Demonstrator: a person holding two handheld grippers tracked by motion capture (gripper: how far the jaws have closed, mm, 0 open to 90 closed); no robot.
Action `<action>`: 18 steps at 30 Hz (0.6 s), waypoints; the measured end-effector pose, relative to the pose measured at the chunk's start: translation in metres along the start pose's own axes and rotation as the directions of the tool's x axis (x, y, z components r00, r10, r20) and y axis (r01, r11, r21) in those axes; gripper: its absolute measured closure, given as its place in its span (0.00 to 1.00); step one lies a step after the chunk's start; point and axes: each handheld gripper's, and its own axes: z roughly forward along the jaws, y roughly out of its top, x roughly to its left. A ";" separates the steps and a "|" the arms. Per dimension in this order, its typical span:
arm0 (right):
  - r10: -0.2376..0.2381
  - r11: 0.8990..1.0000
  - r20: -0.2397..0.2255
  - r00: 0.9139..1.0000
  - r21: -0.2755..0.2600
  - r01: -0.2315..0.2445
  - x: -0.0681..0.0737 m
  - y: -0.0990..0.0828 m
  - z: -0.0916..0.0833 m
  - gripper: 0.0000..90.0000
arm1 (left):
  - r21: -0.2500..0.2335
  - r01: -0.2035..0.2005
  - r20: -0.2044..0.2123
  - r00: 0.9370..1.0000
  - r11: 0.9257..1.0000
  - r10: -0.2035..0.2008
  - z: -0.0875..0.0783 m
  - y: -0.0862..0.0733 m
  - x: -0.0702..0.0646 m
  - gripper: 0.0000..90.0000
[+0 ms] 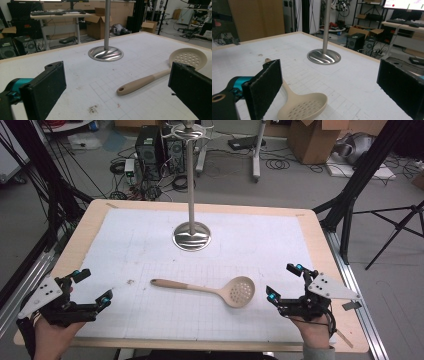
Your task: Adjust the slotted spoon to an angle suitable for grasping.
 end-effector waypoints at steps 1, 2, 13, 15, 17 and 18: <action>0.005 1.000 -0.002 1.000 -0.007 -0.005 0.000 0.000 0.001 0.06 | 0.003 -0.002 -0.003 1.000 1.000 0.002 0.000 0.000 0.000 0.02; 0.009 1.000 -0.004 1.000 -0.015 -0.009 0.000 -0.001 0.001 0.06 | 0.006 -0.002 -0.007 1.000 1.000 0.002 0.000 0.000 0.000 0.02; 0.012 0.999 -0.039 0.999 -0.036 -0.013 0.009 0.004 0.006 0.06 | -0.002 0.002 0.003 1.000 1.000 -0.002 0.000 0.000 0.001 0.02; 0.013 0.999 -0.059 0.998 -0.046 -0.016 0.012 0.008 0.010 0.07 | -0.002 0.003 0.011 1.000 1.000 -0.003 0.000 0.000 0.000 0.02; 0.012 0.999 -0.067 0.998 -0.048 -0.015 0.014 0.009 0.011 0.09 | -0.002 0.004 0.008 1.000 1.000 -0.004 -0.001 -0.001 0.001 0.02; 0.002 0.999 -0.075 0.997 -0.048 -0.006 0.016 0.009 0.012 0.11 | -0.003 0.009 0.007 1.000 1.000 -0.008 -0.001 -0.001 0.001 0.02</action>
